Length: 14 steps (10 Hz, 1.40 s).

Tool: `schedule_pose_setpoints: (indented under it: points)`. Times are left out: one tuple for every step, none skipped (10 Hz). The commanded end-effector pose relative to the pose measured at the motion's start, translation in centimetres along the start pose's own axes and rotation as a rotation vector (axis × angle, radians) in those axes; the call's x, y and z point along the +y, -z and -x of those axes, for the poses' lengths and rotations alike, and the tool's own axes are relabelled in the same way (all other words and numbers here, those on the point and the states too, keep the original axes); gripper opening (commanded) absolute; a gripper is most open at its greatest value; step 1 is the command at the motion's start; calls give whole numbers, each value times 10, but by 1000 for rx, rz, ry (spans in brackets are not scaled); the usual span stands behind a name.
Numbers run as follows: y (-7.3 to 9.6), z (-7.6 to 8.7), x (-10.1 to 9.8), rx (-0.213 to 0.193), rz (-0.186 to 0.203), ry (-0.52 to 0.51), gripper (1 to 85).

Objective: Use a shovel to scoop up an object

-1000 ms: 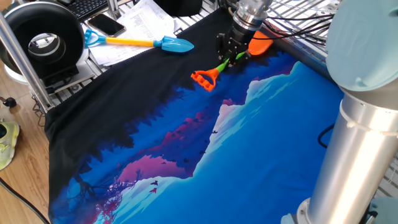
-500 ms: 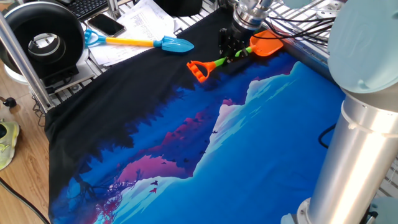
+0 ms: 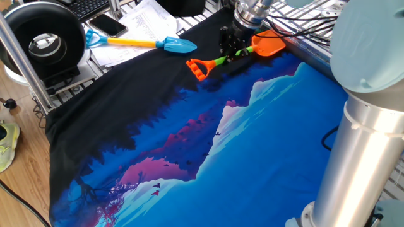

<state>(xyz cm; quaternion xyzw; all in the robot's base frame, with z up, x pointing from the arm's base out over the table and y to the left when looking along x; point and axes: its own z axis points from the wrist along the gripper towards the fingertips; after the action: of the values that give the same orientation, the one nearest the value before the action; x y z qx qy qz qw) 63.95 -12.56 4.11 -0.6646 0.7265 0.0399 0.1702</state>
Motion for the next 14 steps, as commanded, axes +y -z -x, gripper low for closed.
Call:
schedule_pose_setpoints:
  points:
    - [1,17,-11,-66,14,-32,13]
    - [6,20,-15,-81,22,-30,13]
    - [10,24,-19,-92,36,-18,13]
    - [12,26,-24,-93,45,-10,13]
    - [13,29,-29,-94,53,-17,13]
    - [14,33,-31,-94,58,-26,13]
    - [15,39,-32,-97,62,-31,13]
    - [16,43,-32,-101,67,-37,13]
    - [18,45,-33,-105,69,-39,13]
    - [18,46,-34,-105,67,-34,13]
    - [17,45,-37,-103,61,-26,13]
    - [15,46,-40,-106,54,-20,13]
    - [14,51,-43,-122,45,-9,13]
    - [14,54,-50,-128,27,29,13]
